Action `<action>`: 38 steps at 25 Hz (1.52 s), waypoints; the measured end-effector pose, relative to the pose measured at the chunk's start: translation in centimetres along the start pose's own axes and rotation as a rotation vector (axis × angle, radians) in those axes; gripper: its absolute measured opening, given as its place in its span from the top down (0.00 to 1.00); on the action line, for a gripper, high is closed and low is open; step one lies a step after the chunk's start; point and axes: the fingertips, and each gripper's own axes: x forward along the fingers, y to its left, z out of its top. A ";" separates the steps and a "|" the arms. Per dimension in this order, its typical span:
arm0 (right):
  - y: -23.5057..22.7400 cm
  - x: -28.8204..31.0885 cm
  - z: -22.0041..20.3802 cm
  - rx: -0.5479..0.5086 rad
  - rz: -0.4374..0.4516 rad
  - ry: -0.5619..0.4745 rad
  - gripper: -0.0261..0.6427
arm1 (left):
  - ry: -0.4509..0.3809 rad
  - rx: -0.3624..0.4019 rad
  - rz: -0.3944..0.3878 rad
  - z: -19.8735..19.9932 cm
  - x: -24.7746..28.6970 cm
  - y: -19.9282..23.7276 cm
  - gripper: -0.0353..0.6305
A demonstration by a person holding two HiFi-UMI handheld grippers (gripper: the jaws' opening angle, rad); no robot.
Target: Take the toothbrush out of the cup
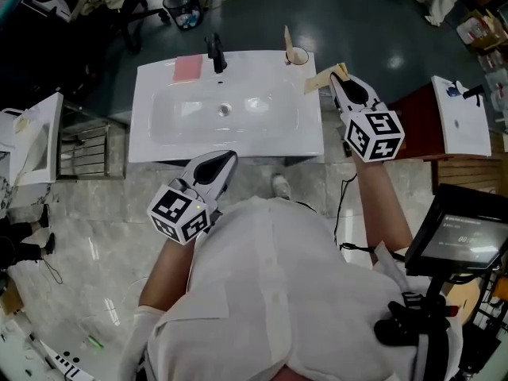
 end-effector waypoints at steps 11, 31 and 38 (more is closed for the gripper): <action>7.9 -5.3 -3.3 0.027 0.011 0.057 0.92 | 0.006 0.003 -0.035 -2.4 -5.1 -0.8 0.94; 10.7 -13.5 -7.9 0.106 -0.068 0.110 0.92 | 0.092 0.015 -0.170 -6.0 -3.4 -3.1 0.94; 5.9 -14.0 -7.7 0.095 -0.017 0.104 0.92 | 0.087 0.043 -0.135 -3.0 3.4 -4.5 0.94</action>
